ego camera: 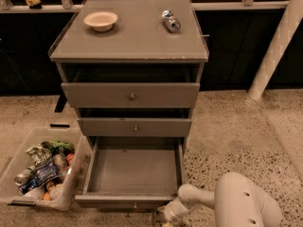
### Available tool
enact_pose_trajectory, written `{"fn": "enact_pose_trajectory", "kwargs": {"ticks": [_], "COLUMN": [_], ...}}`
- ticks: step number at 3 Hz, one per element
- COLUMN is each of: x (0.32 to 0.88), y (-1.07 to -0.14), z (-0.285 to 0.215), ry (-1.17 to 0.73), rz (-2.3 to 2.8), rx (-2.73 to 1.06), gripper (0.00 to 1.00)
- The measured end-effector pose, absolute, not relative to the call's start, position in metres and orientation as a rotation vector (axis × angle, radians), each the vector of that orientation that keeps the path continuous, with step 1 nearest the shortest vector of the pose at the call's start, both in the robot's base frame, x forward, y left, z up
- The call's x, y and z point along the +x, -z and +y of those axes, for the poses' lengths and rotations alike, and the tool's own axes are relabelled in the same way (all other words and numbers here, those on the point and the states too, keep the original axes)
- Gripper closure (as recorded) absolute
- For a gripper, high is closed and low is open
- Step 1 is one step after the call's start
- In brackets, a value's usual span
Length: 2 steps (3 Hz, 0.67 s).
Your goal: Close bottom drawer
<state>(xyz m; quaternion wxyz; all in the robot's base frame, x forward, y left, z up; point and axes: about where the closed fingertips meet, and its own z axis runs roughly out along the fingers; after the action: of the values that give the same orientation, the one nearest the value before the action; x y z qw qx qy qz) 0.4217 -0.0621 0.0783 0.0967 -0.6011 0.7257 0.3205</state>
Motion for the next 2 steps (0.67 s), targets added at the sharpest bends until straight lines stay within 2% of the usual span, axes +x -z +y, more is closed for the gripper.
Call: {"fn": "enact_pose_trajectory", "kwargs": {"ticks": [1,2], "x": [0.4611,0.4611], "y": [-0.0953,-0.0953], "z": [-0.0789,-0.0788], "ry": [-0.850,-0.850], "rz": [2.175,2.175], "rx": [-1.686,-1.686], "gripper": [0.00,0.00]}}
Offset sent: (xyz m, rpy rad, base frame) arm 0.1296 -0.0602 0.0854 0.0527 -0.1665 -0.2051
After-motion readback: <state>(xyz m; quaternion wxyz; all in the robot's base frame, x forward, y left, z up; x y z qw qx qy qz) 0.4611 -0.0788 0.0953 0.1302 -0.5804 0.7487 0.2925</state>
